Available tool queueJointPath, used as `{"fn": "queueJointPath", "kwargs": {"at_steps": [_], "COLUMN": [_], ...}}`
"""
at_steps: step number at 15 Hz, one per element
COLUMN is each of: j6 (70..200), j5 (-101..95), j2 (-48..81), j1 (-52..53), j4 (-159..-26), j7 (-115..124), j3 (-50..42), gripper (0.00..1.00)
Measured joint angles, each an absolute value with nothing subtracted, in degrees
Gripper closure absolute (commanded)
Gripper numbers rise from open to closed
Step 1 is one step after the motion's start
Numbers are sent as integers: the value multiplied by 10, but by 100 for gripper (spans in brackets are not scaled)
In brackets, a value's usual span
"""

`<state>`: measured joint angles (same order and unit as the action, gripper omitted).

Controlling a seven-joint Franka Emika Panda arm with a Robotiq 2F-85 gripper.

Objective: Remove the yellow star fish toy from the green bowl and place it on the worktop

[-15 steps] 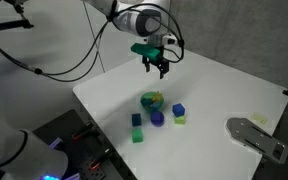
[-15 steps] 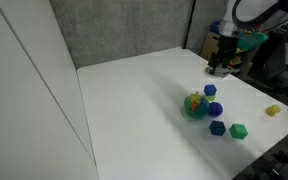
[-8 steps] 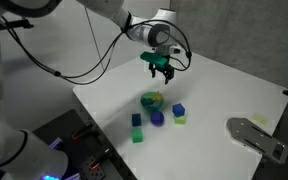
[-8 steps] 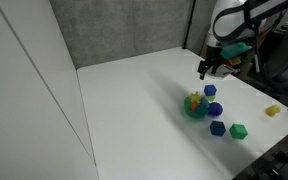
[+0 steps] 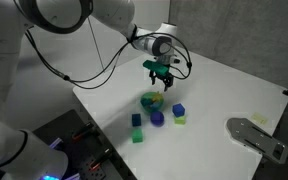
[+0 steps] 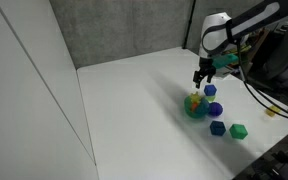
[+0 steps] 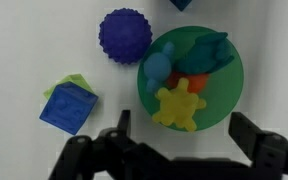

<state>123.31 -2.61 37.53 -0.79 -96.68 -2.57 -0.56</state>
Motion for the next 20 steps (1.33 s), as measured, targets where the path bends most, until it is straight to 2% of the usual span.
{"fn": "queueJointPath", "kwargs": {"at_steps": [13,20], "j6": [1188,1249], "j5": [-30,-30], "j2": [417,432], "j1": [2,1], "j4": [-932,-957], "j7": [-26,-26], "j3": [-6,-8], "gripper": [0,0]}}
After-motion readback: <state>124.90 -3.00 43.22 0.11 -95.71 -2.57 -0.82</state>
